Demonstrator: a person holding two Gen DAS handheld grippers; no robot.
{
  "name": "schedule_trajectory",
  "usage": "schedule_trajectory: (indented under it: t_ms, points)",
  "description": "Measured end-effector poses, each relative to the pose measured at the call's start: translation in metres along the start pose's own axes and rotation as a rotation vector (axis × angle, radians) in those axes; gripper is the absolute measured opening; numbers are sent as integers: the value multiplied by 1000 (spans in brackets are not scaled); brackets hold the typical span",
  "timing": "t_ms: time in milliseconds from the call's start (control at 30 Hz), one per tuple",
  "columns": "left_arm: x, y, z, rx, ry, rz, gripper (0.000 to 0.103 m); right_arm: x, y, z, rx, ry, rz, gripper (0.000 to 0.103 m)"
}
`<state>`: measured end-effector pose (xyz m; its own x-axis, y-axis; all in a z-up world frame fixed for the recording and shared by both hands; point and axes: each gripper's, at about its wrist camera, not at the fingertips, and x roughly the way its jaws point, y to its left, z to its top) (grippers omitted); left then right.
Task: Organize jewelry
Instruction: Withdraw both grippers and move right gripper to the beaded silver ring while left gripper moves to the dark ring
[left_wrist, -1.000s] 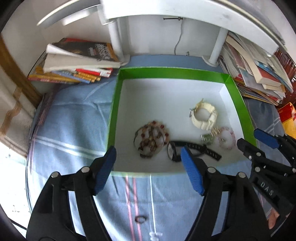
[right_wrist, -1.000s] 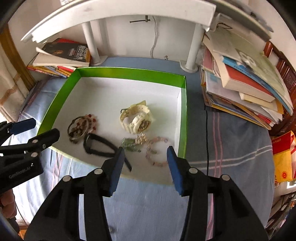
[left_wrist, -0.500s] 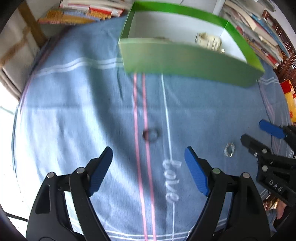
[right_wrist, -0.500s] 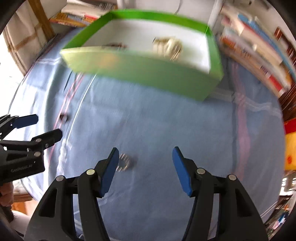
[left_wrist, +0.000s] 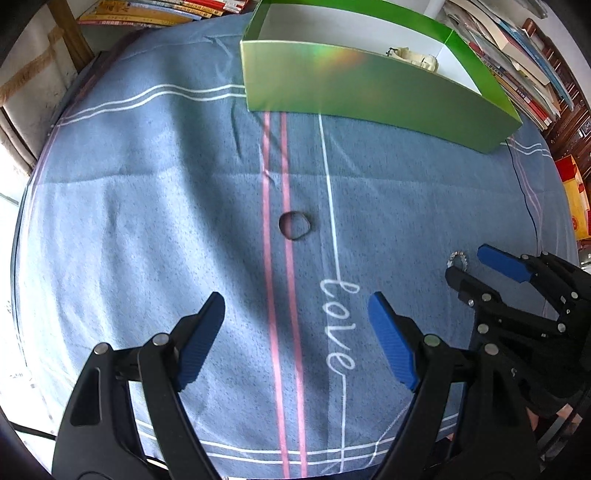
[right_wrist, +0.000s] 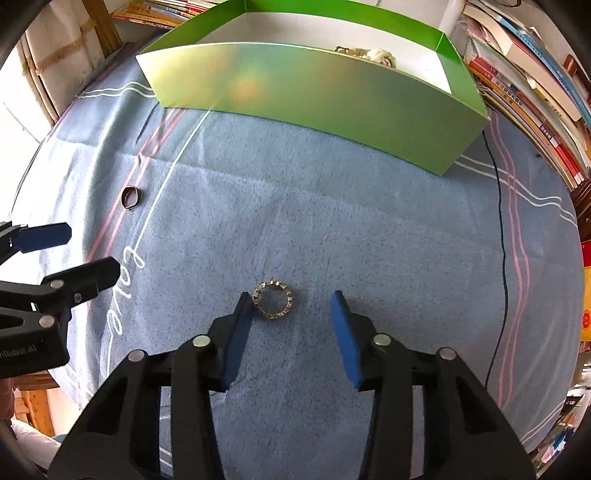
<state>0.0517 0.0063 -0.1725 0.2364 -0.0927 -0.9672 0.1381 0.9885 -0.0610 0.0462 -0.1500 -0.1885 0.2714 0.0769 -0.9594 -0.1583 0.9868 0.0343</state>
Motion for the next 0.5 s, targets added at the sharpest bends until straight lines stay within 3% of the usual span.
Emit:
schedule_trajectory:
  t_ms: [67, 133, 500]
  points:
    - [-1, 1, -1, -1, 1, -1, 80, 0, -1, 1, -1, -6, 1, 26]
    - [-2, 1, -4, -1, 0, -1, 80, 2, 3, 1, -11, -8, -4, 22]
    - [-2, 4, -11, -18, 8, -1, 80, -1, -13, -5, 44, 23, -52, 21]
